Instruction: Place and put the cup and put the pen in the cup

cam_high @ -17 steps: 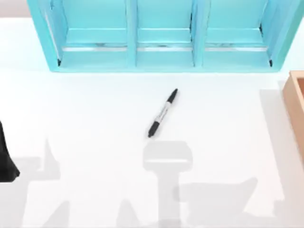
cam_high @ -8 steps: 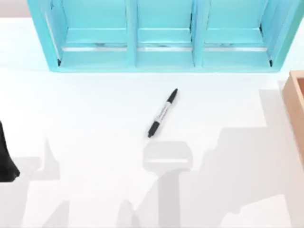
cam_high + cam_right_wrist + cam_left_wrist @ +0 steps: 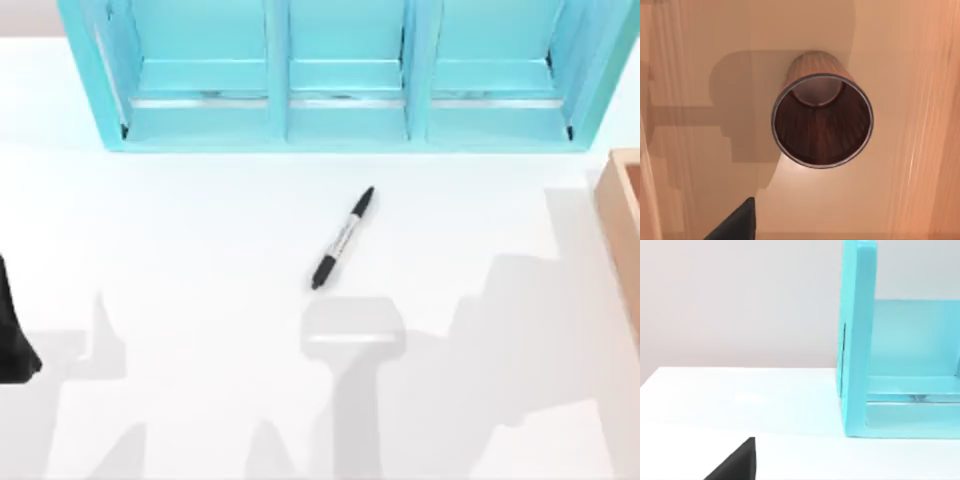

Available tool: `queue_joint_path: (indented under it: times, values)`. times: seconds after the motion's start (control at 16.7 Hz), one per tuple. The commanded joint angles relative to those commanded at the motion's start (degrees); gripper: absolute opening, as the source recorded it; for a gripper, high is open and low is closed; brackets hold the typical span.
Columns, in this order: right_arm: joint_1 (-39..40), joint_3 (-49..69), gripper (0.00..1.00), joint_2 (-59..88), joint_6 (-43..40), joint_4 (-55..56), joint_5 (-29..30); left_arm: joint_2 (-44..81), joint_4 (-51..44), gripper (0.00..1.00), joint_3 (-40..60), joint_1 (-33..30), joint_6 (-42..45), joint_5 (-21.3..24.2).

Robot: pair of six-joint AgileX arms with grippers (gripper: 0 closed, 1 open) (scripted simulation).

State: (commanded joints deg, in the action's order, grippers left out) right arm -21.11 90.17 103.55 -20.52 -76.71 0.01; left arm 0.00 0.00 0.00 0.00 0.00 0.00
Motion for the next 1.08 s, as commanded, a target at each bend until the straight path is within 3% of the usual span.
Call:
queue_joint_path:
  times: [0.24,0.6,0.96,1.08]
  values:
    - [-0.1,-3.9,1.00,0.7,0.2,4.2,0.0,0.0,0.0,1.00,0.0,0.0,0.0,0.0]
    - [-0.1,-16.1,1.00,3.6,0.2,19.9,0.0,0.0,0.0,1.00,0.0,0.0,0.0,0.0]
    - [-0.1,-17.9,1.00,4.1,0.2,21.9,0.0,0.0,0.0,1.00,0.0,0.0,0.0,0.0]
    - [-0.1,-17.9,0.85,4.1,0.2,21.9,0.0,0.0,0.0,1.00,0.0,0.0,0.0,0.0]
